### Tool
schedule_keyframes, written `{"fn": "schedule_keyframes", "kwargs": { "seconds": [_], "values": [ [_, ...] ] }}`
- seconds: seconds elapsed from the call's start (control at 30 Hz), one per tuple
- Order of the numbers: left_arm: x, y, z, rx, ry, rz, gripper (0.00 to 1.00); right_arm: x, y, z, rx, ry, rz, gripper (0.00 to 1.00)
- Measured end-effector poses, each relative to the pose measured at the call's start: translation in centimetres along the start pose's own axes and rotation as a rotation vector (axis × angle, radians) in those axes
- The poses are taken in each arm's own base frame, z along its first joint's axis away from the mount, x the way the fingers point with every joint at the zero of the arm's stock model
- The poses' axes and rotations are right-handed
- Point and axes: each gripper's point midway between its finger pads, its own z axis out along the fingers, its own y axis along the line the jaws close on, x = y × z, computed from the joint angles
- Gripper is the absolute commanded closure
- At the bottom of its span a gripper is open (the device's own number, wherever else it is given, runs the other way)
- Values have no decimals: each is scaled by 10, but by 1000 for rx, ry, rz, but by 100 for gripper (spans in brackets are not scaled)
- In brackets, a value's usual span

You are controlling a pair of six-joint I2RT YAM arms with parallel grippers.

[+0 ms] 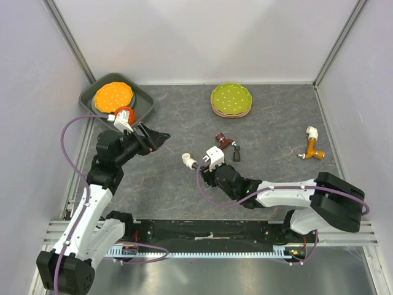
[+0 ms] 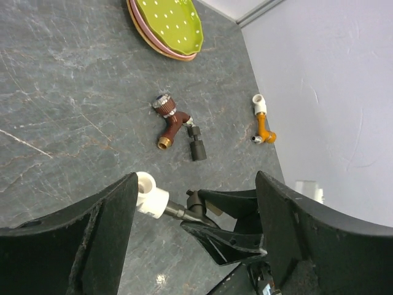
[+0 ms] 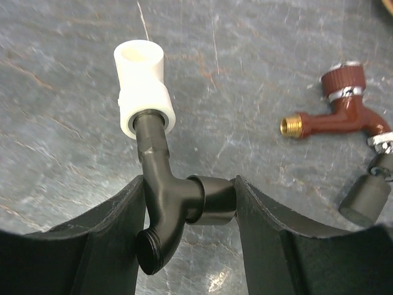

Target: Install the water faucets

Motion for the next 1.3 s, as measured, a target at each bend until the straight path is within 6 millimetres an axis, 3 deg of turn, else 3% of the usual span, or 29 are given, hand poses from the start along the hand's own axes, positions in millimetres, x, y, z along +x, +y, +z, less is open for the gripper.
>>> {"fn": "schedule_keyframes", "kwargs": {
  "seconds": [0.13,0.3,0.5,0.53,0.63,0.77,0.87,1.0,1.17,1.3],
  "values": [
    [-3,2,-1,-10,-16,35,16,32,-4,7,19,53,-20,87],
    [-6,0,-7,-10,-35,94,14,62,-7,13,41,101,-26,60],
    [-13,-14,-33,4,-113,219,13,64,-5,18,48,86,10,34],
    [-15,-18,-40,12,-143,245,12,64,-5,19,49,87,15,23],
    [-17,-23,-61,23,-214,307,11,65,-5,19,53,88,33,2],
    [-21,-23,-85,-1,-300,376,10,65,-12,15,85,98,30,2],
    [-22,-16,-96,-41,-338,407,9,54,-21,8,127,85,32,2],
    [-20,-7,-105,-79,-368,433,7,20,-39,2,195,35,60,2],
    [-21,-4,-113,-99,-398,440,3,-33,-88,-12,328,-64,142,2],
    [-23,-5,-121,-106,-430,443,2,-66,-138,-40,445,-153,233,2]
  ]
}}
